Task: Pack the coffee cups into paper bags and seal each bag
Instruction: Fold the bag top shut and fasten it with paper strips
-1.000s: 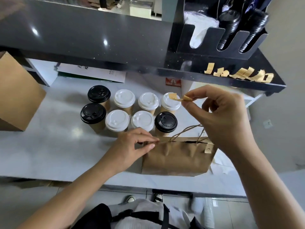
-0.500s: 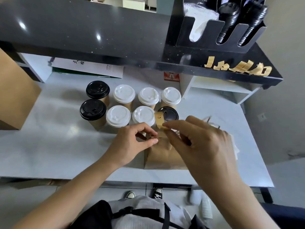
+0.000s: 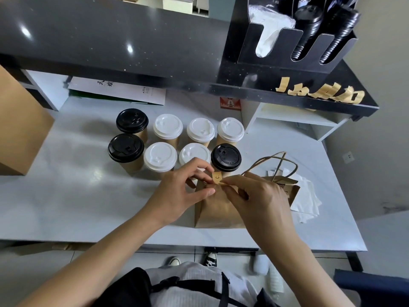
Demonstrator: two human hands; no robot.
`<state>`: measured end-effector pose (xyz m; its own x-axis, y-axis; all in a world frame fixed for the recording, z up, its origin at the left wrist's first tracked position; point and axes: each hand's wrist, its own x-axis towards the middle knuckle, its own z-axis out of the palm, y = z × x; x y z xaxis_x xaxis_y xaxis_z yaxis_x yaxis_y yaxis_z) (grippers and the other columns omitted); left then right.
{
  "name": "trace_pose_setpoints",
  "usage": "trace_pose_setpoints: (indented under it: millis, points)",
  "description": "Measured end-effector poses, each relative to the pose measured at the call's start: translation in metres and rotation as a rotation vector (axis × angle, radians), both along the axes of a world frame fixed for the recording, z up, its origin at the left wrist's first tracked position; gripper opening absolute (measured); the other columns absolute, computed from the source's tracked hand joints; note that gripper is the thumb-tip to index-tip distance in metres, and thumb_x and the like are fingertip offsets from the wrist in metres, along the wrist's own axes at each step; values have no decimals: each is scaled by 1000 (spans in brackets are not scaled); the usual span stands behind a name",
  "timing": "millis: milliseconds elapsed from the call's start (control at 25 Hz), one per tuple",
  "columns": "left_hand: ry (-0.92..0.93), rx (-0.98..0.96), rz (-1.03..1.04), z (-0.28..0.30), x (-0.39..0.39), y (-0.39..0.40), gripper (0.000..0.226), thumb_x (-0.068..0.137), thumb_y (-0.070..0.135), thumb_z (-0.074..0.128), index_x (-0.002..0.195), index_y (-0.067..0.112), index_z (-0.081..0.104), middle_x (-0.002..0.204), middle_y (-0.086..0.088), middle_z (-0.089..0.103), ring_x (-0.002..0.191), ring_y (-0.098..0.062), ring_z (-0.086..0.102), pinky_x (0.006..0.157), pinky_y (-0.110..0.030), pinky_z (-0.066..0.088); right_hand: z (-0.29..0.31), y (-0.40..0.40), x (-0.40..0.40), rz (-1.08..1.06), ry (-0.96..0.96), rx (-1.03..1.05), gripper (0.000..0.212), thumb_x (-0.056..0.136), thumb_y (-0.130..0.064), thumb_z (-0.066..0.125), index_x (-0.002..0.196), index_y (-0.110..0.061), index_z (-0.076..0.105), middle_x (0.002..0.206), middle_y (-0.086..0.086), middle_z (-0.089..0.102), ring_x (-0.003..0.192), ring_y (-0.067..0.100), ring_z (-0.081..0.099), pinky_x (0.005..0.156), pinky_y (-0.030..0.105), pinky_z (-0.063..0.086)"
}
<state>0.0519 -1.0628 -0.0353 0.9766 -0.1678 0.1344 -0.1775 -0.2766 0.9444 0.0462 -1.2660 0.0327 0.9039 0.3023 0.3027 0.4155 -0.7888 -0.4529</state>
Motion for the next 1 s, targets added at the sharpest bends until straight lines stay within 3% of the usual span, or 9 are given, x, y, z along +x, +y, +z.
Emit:
trace_pose_setpoints:
  millis: [120,320,520,600,720,840,1000]
  points:
    - [-21,46,-39,0,1,0,36,89,26,78,122,39,70,106,11,72,110,-18,67,85,-32,53,-3,-3,2,5,42,19,10,87,-24,81,93,-33,80,64,-16,47,56,11,50,50,34,44]
    - [-79,115,-26,-1,1,-5,24,91,22,76,115,22,78,107,10,67,102,-15,65,87,-28,51,-7,-7,3,31,52,18,15,86,-24,81,95,-35,79,59,-20,39,56,8,41,49,29,37]
    - [-126,224,-39,3,0,-5,20,97,24,69,115,23,77,136,14,61,118,-8,60,99,-30,48,-15,-11,-1,101,27,77,15,87,-18,80,94,-30,77,64,-25,36,55,1,39,47,30,42]
    - [-144,287,-33,3,-1,-6,21,98,28,67,117,26,75,124,17,68,119,-5,56,101,-30,45,-22,-12,-2,115,-8,91,14,86,-14,82,90,-26,76,67,-23,35,56,1,39,45,32,44]
    - [-119,314,-42,3,0,-6,23,99,34,63,119,30,73,110,13,72,114,-6,56,97,-34,47,-34,-16,0,127,-73,89,10,87,-14,82,89,-23,77,71,-17,44,56,4,44,42,34,45]
    - [-130,355,-71,3,1,-4,27,99,34,62,124,29,73,112,10,74,112,-11,58,96,-39,49,-45,-20,1,161,-158,23,8,90,-16,79,94,-24,78,79,-11,62,58,10,54,42,30,44]
    - [-169,435,-83,6,1,-3,28,100,30,63,127,31,72,120,17,72,110,-13,59,95,-39,51,-55,-24,4,181,-263,-5,10,98,-21,70,100,-26,78,85,-9,67,63,12,61,44,27,44]
